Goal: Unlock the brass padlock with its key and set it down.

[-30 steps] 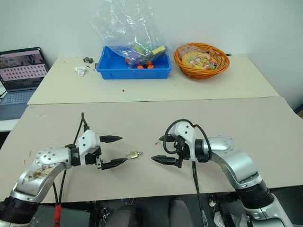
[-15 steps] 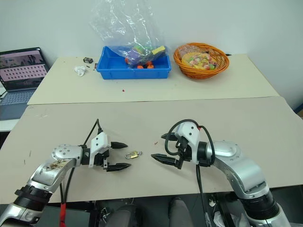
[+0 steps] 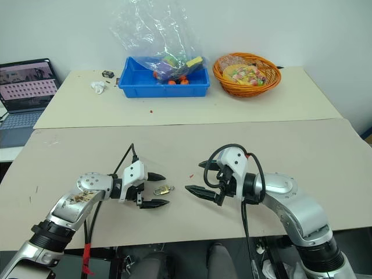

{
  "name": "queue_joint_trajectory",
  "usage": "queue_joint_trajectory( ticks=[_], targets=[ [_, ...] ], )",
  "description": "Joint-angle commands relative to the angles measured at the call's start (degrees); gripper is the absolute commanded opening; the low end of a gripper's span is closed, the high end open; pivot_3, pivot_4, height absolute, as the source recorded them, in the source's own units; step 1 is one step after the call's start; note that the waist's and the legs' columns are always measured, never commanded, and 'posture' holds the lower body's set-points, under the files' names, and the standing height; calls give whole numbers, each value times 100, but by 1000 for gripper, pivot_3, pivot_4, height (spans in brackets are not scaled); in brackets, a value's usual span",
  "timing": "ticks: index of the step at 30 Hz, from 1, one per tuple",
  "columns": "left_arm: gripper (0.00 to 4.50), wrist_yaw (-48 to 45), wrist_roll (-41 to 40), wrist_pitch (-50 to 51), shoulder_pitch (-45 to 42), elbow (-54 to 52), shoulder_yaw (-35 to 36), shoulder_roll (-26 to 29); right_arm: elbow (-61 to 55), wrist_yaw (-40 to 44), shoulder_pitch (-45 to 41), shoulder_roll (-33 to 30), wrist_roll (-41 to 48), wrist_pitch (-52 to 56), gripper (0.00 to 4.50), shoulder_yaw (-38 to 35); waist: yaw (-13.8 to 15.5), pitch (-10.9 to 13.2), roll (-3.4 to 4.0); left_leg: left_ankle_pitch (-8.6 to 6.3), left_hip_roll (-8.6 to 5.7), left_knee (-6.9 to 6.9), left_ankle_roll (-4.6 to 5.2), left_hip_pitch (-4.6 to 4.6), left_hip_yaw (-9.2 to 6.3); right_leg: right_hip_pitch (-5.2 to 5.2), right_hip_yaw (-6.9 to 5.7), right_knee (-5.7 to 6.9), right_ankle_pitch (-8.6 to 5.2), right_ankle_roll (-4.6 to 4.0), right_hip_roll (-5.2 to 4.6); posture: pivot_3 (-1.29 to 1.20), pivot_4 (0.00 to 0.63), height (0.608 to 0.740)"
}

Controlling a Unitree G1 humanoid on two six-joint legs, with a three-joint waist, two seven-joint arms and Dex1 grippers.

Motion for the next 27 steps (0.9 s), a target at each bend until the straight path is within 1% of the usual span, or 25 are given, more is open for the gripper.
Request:
queue_joint_trajectory(
  ticks=[1, 2, 3, 5, 7, 8, 10, 15, 18, 20, 23, 25, 27],
  targets=[
    [3957, 6, 10, 183, 23, -5, 69, 63, -206, -50, -7, 3, 89, -54, 4500, -176, -4, 0, 0, 0, 0, 0, 0, 1, 0, 0, 0, 0, 0, 0, 0, 0, 150, 728],
    [3714, 1, 10, 189, 25, -7, 73, 66, -201, -56, -9, 0, 90, -58, 4500, -173, -8, 0, 0, 0, 1, 0, 0, 2, 0, 0, 0, 0, 0, 0, 1, 0, 150, 728],
    [3277, -3, 20, 188, 26, -6, 75, 67, -197, -59, -13, -3, 89, -63, 4500, -170, -8, 0, 0, 0, 1, -1, 0, 2, 0, 0, 1, 0, 0, 0, 1, 0, 150, 728],
    [2621, -2, 27, 221, 28, -22, 85, 69, -180, -61, -26, -5, 86, -76, 4500, -174, -6, 0, 0, 0, 1, -2, 0, 2, 0, 0, 1, 0, 0, 0, 1, 0, 150, 728],
    [1841, 11, 34, 241, 27, -31, 93, 62, -163, -62, -37, -8, 74, -83, 4500, -172, -3, 0, 0, 0, 0, -2, 0, 2, 1, 0, 1, -1, 0, 0, 1, 0, 150, 728],
    [1368, 17, 71, 211, 33, -59, 77, 72, -154, -58, -42, -10, 71, -89, 4500, -174, -2, 0, 0, 0, 0, -2, 0, 1, 0, 0, 1, -1, 0, 0, 0, 0, 150, 728],
    [824, 36, 100, 206, 45, -124, 68, 78, -137, -52, -48, -15, 57, -99, 4500, -168, -2, 0, 0, 0, 0, -2, 0, 2, 0, 0, 1, -1, 0, 0, 0, 0, 150, 728],
    [829, 161, 161, 164, 200, -481, 103, 104, -72, -25, -65, -11, 3, -135, 4500, -111, -6, 0, 0, 0, 2, -3, 0, 1, 1, 0, 1, -2, -1, 0, 1, 0, 150, 728],
    [829, 498, 478, -238, 313, -610, 171, 85, 43, -41, -140, 20, -91, -175, 4500, -37, -3, 0, 0, 0, 2, -3, 0, 1, 1, -1, 1, -2, -1, 0, 0, 0, 150, 728],
    [829, 946, 804, -702, 368, -712, 309, 27, 190, -96, -234, 64, -243, -209, 4500, 93, -2, 0, 0, 0, 2, -2, 0, 1, 1, 0, 1, -2, 0, 0, 0, 0, 150, 728],
    [829, 1892, 1740, -1842, 353, -689, 388, 57, 302, -127, -336, 152, -344, -207, 4500, 196, 5, 1, -2, 0, 4, -1, -1, 1, 1, -1, 1, -1, 0, -1, 0, 0, 150, 728],
    [829, 3084, 3006, -3092, 326, -668, 443, 285, 481, -228, -478, 320, -399, -133, 4500, 256, 8, 2, -3, 0, 4, -4, -1, 1, 1, -1, 1, -4, 1, -2, 0, 0, 150, 728],
    [829, 3803, 3610, -3578, 407, -719, 566, 317, 863, -530, -661, 615, -487, -35, 4500, 221, 1, 2, -3, 1, 3, -10, -2, 0, 1, -3, 2, -10, 3, -5, -1, 0, 150, 728]
  ],
)
